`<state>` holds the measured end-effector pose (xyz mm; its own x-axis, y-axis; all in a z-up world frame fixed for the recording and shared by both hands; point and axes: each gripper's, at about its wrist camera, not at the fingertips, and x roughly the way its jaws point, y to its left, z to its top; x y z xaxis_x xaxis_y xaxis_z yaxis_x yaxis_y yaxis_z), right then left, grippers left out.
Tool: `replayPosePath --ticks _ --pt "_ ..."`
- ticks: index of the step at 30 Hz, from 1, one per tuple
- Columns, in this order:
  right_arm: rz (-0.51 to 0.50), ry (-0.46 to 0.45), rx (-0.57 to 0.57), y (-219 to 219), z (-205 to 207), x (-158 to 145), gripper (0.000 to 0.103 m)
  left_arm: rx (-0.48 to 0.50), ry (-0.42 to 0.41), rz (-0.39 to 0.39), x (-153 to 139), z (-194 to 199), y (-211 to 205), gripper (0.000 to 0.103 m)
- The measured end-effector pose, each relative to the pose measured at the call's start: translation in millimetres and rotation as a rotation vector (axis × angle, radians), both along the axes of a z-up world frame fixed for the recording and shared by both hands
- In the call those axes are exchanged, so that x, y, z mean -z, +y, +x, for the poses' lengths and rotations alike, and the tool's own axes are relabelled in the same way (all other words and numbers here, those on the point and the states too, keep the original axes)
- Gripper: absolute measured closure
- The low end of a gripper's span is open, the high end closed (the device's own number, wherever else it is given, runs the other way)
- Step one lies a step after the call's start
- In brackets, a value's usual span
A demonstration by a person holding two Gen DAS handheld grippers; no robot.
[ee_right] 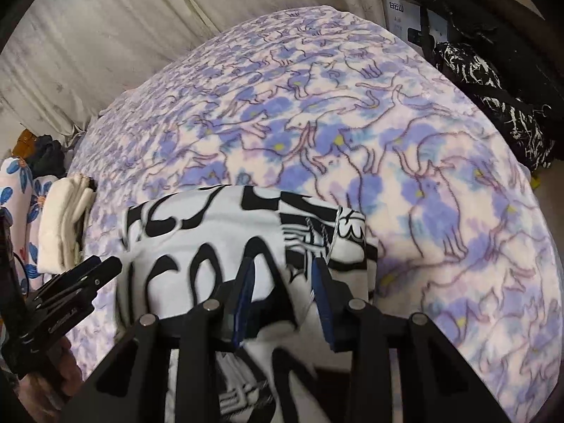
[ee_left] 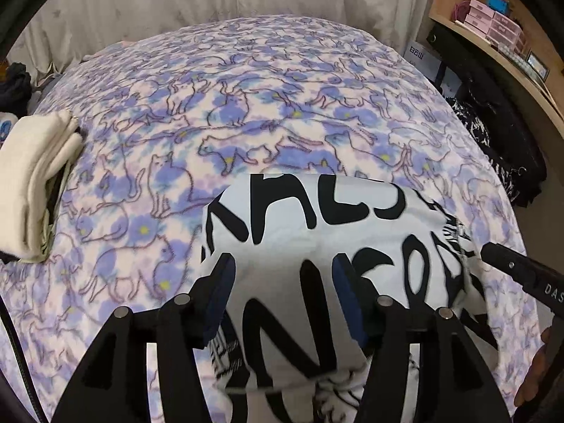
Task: Fold large clothes
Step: 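Release and smooth the folded jacket bundle with both tools, then grasp the jacket bundle with both tools and lift it off the blanket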
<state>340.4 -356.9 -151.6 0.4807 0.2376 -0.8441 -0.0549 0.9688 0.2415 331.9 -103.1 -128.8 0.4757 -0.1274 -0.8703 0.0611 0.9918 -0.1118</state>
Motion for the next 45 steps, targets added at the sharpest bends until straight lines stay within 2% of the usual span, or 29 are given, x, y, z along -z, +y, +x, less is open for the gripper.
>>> replayPosePath --ticks 3,7,11,16,20,22,27,33,37,41,45 --pt "0.003 0.004 -0.007 0.1 -13.8 -14.4 0.069 -0.003 0.019 -0.012 -15.0 -10.7 2.4 0.045" --pt "0.014 0.007 -0.012 -0.7 -32.8 -32.6 0.068 -0.005 0.028 -0.023 -33.1 -24.4 5.4 0.035" --pt "0.018 -0.002 -0.020 -0.5 -51.6 -51.4 0.047 -0.013 0.044 -0.043 -51.8 -36.7 10.8 0.028" --pt "0.007 0.001 -0.060 2.3 -63.6 -67.0 0.041 -0.038 0.037 -0.055 -73.7 -51.1 20.1 0.021" --pt "-0.033 0.012 -0.084 1.9 -67.1 -68.1 0.026 -0.039 0.060 -0.065 -76.9 -60.6 24.4 0.020" --pt "-0.048 0.026 -0.095 -0.9 -67.5 -65.0 0.022 -0.035 0.070 -0.084 -75.6 -64.6 26.9 0.020" --pt "-0.066 0.070 -0.121 -9.3 -65.0 -50.0 0.021 -0.036 0.099 -0.109 -59.1 -70.7 33.6 0.020" --pt "-0.050 0.138 -0.142 -21.8 -50.2 -9.4 0.018 -0.028 0.203 -0.232 -9.5 -71.5 40.7 0.020" --pt "0.025 0.210 -0.136 -33.6 -32.7 24.0 0.017 -0.055 0.260 -0.282 25.6 -68.0 45.4 0.020" --pt "0.110 0.264 -0.144 -43.1 -11.9 58.3 0.017 -0.038 0.280 -0.296 50.6 -61.7 44.9 0.019" --pt "0.165 0.318 -0.169 -47.4 6.7 91.9 0.017 -0.028 0.273 -0.281 67.7 -53.4 46.2 0.014"
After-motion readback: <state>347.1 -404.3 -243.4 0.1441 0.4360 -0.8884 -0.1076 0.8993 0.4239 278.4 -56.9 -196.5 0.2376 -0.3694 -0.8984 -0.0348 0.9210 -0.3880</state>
